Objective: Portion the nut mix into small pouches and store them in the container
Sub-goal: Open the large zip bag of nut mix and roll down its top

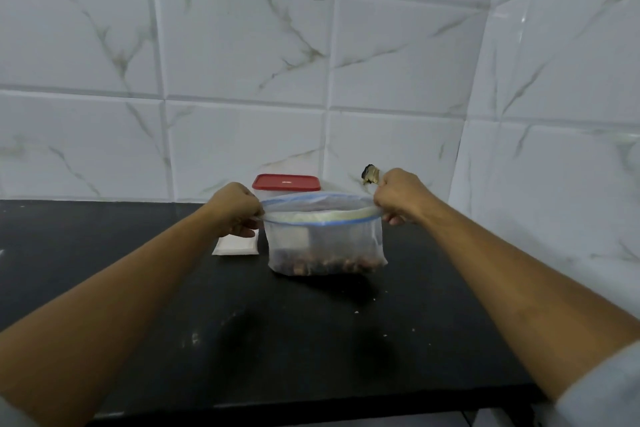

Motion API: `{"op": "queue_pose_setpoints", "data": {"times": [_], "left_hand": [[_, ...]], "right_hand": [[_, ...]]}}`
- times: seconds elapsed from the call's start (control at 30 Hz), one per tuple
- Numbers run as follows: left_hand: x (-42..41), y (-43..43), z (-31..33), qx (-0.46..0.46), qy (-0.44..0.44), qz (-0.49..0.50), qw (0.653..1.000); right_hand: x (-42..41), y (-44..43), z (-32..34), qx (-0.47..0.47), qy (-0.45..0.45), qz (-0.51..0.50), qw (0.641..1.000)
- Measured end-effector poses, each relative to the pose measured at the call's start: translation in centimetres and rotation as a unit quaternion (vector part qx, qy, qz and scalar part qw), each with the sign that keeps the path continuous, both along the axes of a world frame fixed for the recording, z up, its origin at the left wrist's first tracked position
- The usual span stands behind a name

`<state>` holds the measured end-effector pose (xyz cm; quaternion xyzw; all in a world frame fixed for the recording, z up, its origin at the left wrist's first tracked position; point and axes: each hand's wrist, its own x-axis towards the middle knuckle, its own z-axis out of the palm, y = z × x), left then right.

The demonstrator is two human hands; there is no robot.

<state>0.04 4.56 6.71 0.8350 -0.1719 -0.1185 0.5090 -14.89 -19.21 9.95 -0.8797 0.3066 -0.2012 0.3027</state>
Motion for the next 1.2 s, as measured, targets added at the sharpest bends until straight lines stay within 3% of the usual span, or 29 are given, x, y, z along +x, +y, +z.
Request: {"op": "queue_pose_setpoints", "data": {"times": [0.13, 0.3, 0.5, 0.63, 0.87, 1.2], "left_hand": [[-0.5, 0.0, -0.2, -0.043, 0.046, -0.016, 0.998], [-0.8, -0.8, -0.1, -0.164, 0.144, -0.036, 0.975], [-0.6, -1.7, -0.6, -0.247, 0.227, -0.021, 0.942], [-0.8, -1.8, -0.9, -0.269, 0.241, -0.014, 0.932], [-0.9, -1.7, -1.5, -0.342, 0.326, 0.006, 0.881], [-1.2, -2.1, -2.7, -0.431, 0.385, 0.028, 0.816]], "right_hand": [[-0.4, -0.9, -1.4, 0.081, 0.042, 0.011, 0.996], [-1.0, -0.8, -1.9, 0.208, -0.002, 0.057, 0.977], [-0.5, -1.8, -2.3, 0.239, 0.016, 0.068, 0.968], [-0.4, -2.3, -2.3, 0.318, -0.030, 0.066, 0.945], [-1.0, -2.4, -3.0, 0.507, -0.131, 0.056, 0.850], [-0.7, -2.0, -3.8, 0.657, -0.258, 0.014, 0.709]]}}
